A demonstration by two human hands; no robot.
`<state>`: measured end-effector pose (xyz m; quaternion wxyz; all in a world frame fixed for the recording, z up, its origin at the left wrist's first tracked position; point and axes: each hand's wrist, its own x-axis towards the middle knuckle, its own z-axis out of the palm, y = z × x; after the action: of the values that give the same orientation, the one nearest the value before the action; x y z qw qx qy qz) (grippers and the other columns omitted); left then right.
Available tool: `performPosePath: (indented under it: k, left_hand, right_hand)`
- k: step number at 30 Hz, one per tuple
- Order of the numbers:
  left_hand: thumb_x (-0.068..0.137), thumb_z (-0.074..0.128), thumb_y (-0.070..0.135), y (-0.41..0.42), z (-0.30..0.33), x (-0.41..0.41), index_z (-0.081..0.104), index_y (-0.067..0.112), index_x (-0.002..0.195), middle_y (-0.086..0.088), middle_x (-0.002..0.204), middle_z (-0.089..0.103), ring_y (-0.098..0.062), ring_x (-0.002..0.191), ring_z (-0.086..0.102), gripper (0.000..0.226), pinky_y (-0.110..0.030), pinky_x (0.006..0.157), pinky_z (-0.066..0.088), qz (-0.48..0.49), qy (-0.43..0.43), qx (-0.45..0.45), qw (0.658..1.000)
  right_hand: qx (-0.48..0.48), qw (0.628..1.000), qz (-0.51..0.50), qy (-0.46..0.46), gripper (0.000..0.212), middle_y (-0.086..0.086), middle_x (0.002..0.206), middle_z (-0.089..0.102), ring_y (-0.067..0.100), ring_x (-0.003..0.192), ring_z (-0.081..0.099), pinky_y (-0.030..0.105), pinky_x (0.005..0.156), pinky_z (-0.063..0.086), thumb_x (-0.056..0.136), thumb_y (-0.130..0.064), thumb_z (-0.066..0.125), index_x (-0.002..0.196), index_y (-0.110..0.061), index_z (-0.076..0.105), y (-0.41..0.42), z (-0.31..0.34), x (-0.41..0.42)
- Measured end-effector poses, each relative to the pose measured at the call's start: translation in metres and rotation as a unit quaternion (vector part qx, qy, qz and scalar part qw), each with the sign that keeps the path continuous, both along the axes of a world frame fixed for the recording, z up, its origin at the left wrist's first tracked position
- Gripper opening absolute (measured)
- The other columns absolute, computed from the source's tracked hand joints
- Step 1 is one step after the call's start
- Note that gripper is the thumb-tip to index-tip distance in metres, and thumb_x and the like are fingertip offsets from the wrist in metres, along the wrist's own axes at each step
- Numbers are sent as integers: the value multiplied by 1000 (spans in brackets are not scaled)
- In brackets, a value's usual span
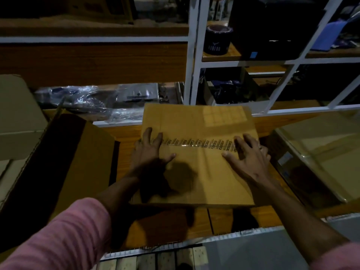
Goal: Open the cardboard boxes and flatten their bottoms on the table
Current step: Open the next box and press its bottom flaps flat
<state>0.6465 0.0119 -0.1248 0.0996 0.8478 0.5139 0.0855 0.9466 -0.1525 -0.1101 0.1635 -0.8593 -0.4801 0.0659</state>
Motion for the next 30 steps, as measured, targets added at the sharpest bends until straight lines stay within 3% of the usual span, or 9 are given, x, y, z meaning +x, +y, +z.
performPosePath:
  k: [3, 6, 9, 11, 13, 17, 20, 25, 30]
  left_hand:
    - [78, 57, 80, -16, 16, -8, 22, 31, 157, -6, 166, 2, -43, 144, 25, 100, -58, 109, 34, -4, -75, 77, 994]
    - [82, 61, 72, -35, 23, -17, 14, 28, 160, -16, 165, 4, -46, 148, 18, 101, -64, 110, 30, -28, -122, 140, 982]
    - [86, 71, 54, -63, 16, -32, 8, 27, 160, -16, 165, -7, -42, 153, -5, 100, -71, 116, 18, -63, -140, 151, 977]
    - [84, 78, 40, -84, 4, -50, 19, 20, 158, -14, 164, -5, -30, 153, -21, 97, -74, 113, 22, -78, -159, 170, 969]
    - [85, 80, 33, -101, -9, -70, 32, 11, 155, -18, 163, 0, -29, 154, -16, 88, -75, 108, 30, -104, -161, 187, 963]
    - [84, 79, 34, -123, -24, -100, 34, 11, 151, -21, 160, 8, -50, 146, 13, 84, -76, 101, 37, -125, -129, 170, 969]
    - [85, 77, 45, -138, -13, -112, 27, 19, 153, -18, 163, 7, -49, 151, 7, 88, -72, 108, 32, -91, -97, 146, 980]
    - [88, 66, 58, -156, 31, -117, 25, 20, 158, -18, 165, 7, -43, 154, 4, 89, -71, 115, 16, -95, -91, 216, 967]
    - [88, 54, 70, -155, 81, -107, 20, 26, 158, -15, 166, 8, -41, 154, 6, 90, -72, 113, 19, -100, -68, 225, 967]
  right_hand:
    - [120, 992, -6, -22, 80, -4, 160, 20, 40, 138, 25, 52, 105, 32, 76, -71, 67, 145, -37, 42, -21, 19, -9]
    - [225, 974, -5, -36, 75, 10, 146, 29, 39, 134, 31, 47, 106, 36, 69, -46, 89, 132, -24, 55, -44, 25, -17]
    - [242, 970, -20, -31, 73, 11, 135, 30, 40, 126, 35, 57, 100, 46, 62, -34, 96, 120, -16, 54, -68, 4, -32]
    - [220, 975, -27, -23, 75, 9, 132, 29, 41, 123, 36, 60, 96, 47, 60, -33, 97, 117, -16, 51, -88, -15, -48]
    - [196, 980, -19, -32, 77, 7, 131, 27, 43, 123, 35, 62, 97, 45, 62, -34, 96, 119, -18, 46, -109, -30, -63]
    - [149, 988, -15, -42, 79, 13, 134, 29, 45, 127, 33, 64, 99, 43, 69, -49, 86, 126, -18, 41, -139, -39, -82]
    - [139, 988, -36, -60, 84, 19, 140, 31, 46, 136, 28, 68, 107, 35, 72, -62, 69, 134, -15, 37, -151, -26, -100]
    - [209, 972, -1, -104, 87, 19, 145, 33, 48, 146, 19, 69, 108, 31, 77, -68, 62, 147, -25, 34, -154, 28, -129]
    - [194, 973, 18, -127, 82, 12, 153, 28, 41, 149, 15, 71, 110, 26, 83, -77, 46, 152, -35, 30, -142, 81, -143]
